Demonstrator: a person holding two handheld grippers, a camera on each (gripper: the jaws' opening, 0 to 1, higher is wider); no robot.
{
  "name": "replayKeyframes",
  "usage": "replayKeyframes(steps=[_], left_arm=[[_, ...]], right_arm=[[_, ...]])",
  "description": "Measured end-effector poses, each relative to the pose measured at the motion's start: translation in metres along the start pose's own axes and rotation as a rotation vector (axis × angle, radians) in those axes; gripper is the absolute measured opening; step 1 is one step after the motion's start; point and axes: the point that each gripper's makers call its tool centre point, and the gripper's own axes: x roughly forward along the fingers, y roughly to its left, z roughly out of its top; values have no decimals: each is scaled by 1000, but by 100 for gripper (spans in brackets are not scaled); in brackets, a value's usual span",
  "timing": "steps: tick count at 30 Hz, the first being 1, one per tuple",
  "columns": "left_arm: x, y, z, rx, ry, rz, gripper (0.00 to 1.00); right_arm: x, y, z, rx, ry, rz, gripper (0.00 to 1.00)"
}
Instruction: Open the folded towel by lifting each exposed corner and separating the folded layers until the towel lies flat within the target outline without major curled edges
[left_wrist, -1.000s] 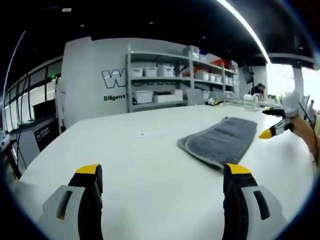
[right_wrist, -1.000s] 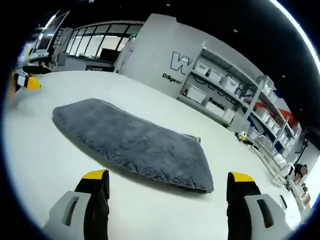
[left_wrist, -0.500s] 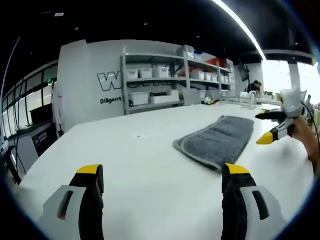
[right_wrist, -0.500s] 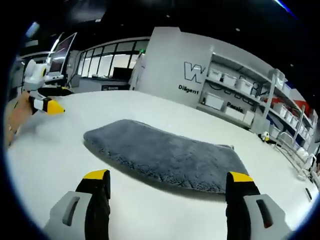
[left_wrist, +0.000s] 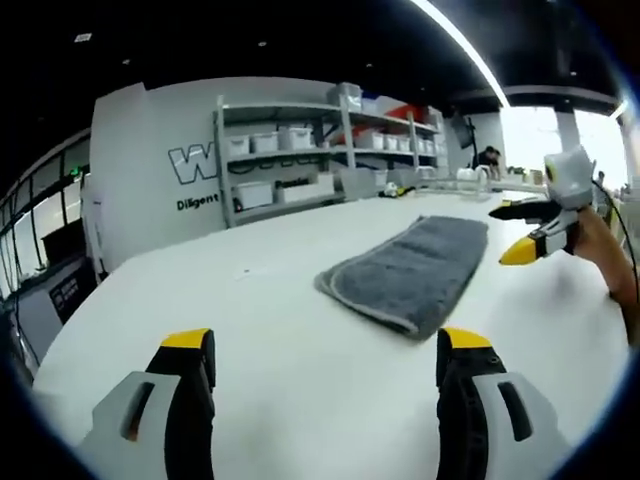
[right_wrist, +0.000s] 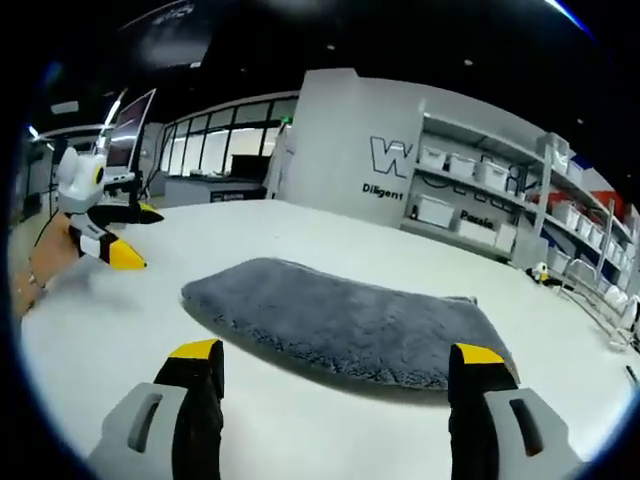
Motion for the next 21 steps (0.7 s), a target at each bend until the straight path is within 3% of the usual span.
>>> replayKeyframes(steps=[6,11,14,17,21], left_arm=[[8,-30,0,84,4,-98,78],[15,-43,-4,101,21,-126,77],[17,-54,0,115,-5,-162,70],[19,-62,3,181,-14,-174,59],[28,-83,-4,256,22,-238,49]], right_arm=[[-5,1,1,9,-14,1,94],[-5,4,2,17,-19,16,94],[-6,7,1,19,-19,20,94],[-6,6,2,24,-24,19,93],[-8,8,2,32,-27,21,93]])
